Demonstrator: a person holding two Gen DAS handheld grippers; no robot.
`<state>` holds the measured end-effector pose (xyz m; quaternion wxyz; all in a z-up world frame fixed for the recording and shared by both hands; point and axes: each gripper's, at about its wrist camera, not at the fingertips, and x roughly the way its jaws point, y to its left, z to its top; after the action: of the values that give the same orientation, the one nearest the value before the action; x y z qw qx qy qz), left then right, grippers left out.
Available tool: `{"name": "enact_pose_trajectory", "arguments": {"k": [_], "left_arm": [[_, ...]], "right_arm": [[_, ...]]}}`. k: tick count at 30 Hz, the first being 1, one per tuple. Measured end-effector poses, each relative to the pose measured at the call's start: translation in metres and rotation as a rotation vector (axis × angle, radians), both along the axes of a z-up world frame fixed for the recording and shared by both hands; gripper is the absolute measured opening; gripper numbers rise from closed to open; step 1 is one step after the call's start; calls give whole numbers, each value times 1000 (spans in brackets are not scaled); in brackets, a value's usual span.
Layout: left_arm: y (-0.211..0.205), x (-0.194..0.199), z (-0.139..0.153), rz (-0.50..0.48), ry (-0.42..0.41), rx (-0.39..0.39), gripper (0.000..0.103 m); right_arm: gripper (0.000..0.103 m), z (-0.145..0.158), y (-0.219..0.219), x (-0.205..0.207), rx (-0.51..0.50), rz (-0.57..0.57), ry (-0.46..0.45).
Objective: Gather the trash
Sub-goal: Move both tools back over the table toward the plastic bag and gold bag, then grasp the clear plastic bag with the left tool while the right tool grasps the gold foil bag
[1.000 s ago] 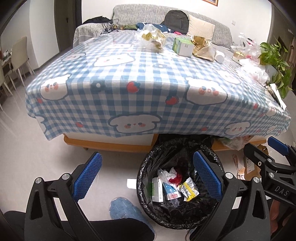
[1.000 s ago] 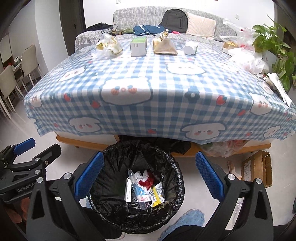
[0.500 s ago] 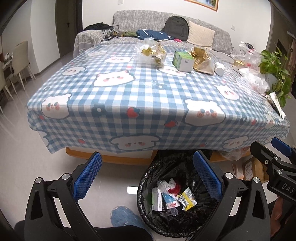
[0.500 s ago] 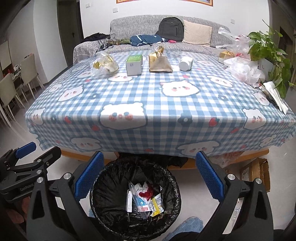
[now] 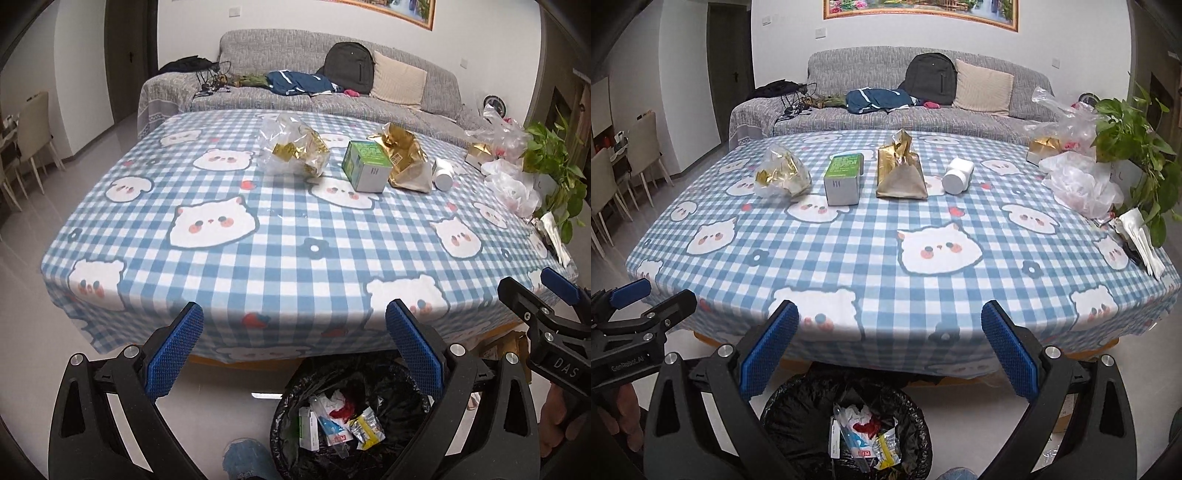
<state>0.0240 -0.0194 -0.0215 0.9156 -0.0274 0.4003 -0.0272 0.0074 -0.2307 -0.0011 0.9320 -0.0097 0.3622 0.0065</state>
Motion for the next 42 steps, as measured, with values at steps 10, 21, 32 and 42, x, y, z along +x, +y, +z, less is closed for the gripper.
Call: {"name": "enact_pose_trajectory", "arguments": {"k": [10, 21, 32, 42], "left_arm": [[-5, 76, 6, 3, -13, 14, 97], [-8, 170, 5, 26, 1, -1, 97], [-10, 248, -3, 54, 44, 22, 97], [-12, 285, -35, 60, 125, 47, 85]], "right_arm": [[95, 3, -1, 79, 12, 10, 6], [95, -5, -11, 166, -24, -2, 20], [81, -2, -20, 240, -27, -29, 36], [55, -27, -15, 279, -13, -50, 126]]}}
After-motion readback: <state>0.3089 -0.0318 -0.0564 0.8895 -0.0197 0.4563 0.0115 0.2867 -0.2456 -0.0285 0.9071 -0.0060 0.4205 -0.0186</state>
